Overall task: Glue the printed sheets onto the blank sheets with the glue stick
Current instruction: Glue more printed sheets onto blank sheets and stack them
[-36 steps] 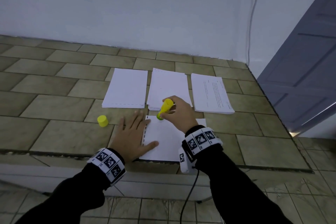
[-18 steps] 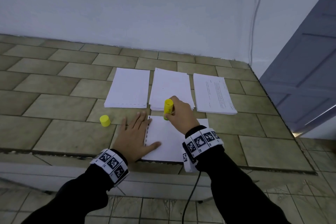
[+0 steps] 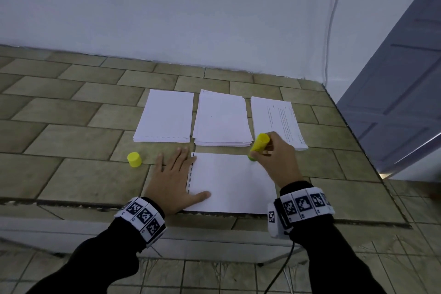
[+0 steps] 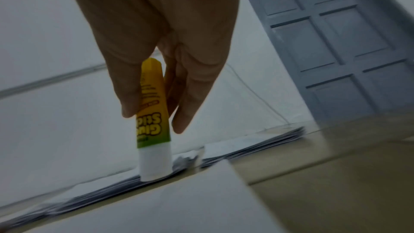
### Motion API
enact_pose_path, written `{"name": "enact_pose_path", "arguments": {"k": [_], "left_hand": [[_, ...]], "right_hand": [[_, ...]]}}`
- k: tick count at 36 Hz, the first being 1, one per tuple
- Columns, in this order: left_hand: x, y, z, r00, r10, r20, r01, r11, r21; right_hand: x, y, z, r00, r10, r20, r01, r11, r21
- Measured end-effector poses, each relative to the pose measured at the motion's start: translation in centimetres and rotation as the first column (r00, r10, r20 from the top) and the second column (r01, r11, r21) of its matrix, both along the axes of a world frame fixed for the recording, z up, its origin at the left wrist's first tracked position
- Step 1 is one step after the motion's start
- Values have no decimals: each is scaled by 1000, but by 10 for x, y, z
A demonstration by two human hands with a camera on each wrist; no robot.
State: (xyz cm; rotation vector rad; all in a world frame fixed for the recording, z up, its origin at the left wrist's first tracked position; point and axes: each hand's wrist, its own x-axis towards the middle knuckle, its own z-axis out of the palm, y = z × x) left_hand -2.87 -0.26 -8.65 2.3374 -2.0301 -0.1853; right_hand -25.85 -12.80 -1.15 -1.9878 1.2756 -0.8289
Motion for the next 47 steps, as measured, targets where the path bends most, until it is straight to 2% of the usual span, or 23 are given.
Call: {"name": "enact_pose_path", "arguments": {"k": [4, 6, 9, 12, 20, 27, 31, 35, 37, 41, 43, 47], "left_hand": [[0, 1, 0, 1000, -6, -11, 6, 1000, -16], [-1, 1, -1, 1000, -8, -24, 8, 1000, -22], [1, 0, -3, 999, -15, -41, 14, 1000, -27], [3, 0, -5, 998, -30, -48, 27, 999, -47], [1, 3, -1, 999, -9, -46, 7, 999, -51], [0, 2, -1, 1000, -4, -26, 3, 1000, -25], [0, 2, 0, 1000, -2, -6, 2, 1000, -4], [2, 2, -4, 1000, -14, -25, 14, 999, -39], [4, 2, -7, 998, -21, -61, 17, 998, -67], [4, 1, -7, 994, -24, -103, 13, 993, -113], [3, 1, -6, 995, -25, -92, 15, 995, -102], [7, 0, -10, 995, -40, -89, 31, 994, -105]], "right_hand": [[34, 26, 4, 973, 212, 92, -218, 974, 59], [51, 37, 3, 948, 308, 81, -315, 945, 91], [70, 50, -1, 915, 398, 69, -403, 910, 97], [80, 54, -4, 906, 424, 4, -423, 902, 84], [51, 39, -4, 917, 382, -113, -380, 924, 35], [-10, 19, -8, 976, 191, -104, -203, 971, -127], [-37, 12, -12, 989, 112, -101, -122, 987, -102], [-40, 13, -12, 991, 89, -104, -99, 991, -86], [-30, 20, -11, 989, 126, -74, -131, 989, -70], [4, 44, -5, 950, 310, 21, -310, 951, 0], [23, 56, -3, 906, 420, 43, -422, 906, 40], [53, 72, -9, 809, 588, 4, -588, 809, 6]]}}
